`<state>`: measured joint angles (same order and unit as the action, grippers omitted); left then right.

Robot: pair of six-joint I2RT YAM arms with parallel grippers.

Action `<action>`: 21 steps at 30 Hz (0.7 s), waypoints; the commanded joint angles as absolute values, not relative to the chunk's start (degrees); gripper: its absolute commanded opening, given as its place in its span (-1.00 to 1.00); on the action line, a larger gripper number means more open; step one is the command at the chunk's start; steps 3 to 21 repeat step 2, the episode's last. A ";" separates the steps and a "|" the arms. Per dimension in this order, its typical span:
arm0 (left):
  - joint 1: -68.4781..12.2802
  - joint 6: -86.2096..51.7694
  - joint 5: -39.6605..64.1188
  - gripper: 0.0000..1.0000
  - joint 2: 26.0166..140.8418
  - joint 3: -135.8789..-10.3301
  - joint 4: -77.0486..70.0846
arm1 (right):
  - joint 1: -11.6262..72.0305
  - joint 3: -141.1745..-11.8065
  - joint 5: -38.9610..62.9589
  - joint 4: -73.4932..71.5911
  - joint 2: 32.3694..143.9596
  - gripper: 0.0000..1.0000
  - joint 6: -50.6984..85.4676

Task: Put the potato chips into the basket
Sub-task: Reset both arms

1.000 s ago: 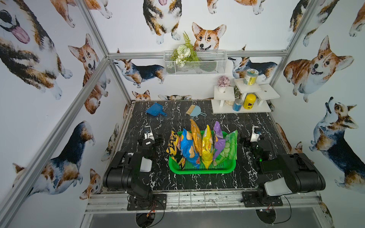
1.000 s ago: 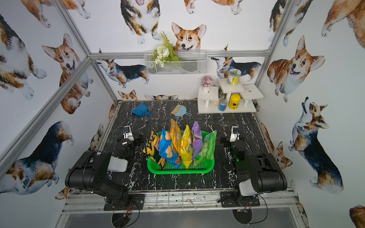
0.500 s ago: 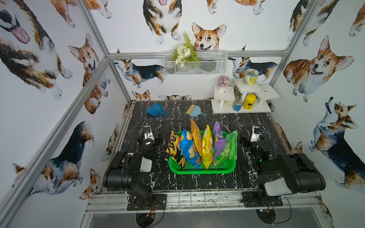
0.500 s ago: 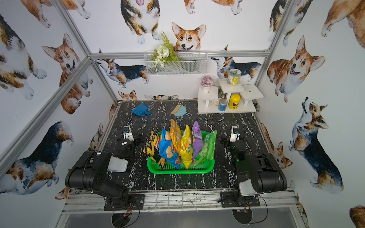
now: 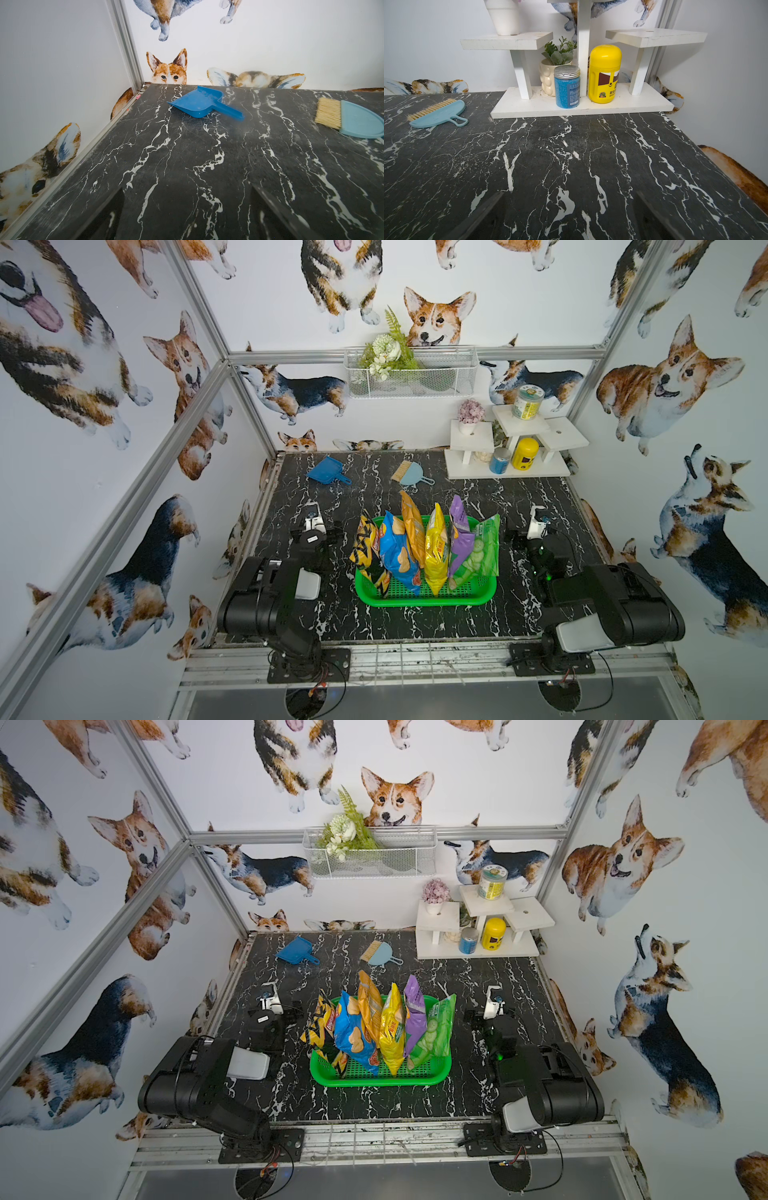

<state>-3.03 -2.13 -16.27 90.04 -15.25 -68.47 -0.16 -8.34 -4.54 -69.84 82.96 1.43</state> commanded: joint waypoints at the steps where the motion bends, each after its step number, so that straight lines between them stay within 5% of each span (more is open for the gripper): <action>1: -3.01 -1.59 -15.73 1.00 89.67 -14.59 -69.95 | -0.26 -8.44 -4.26 -71.90 82.94 0.99 2.19; 21: -2.99 -1.58 -15.73 1.00 89.65 -14.56 -69.97 | -0.26 -8.44 -4.30 -71.82 82.93 0.99 2.18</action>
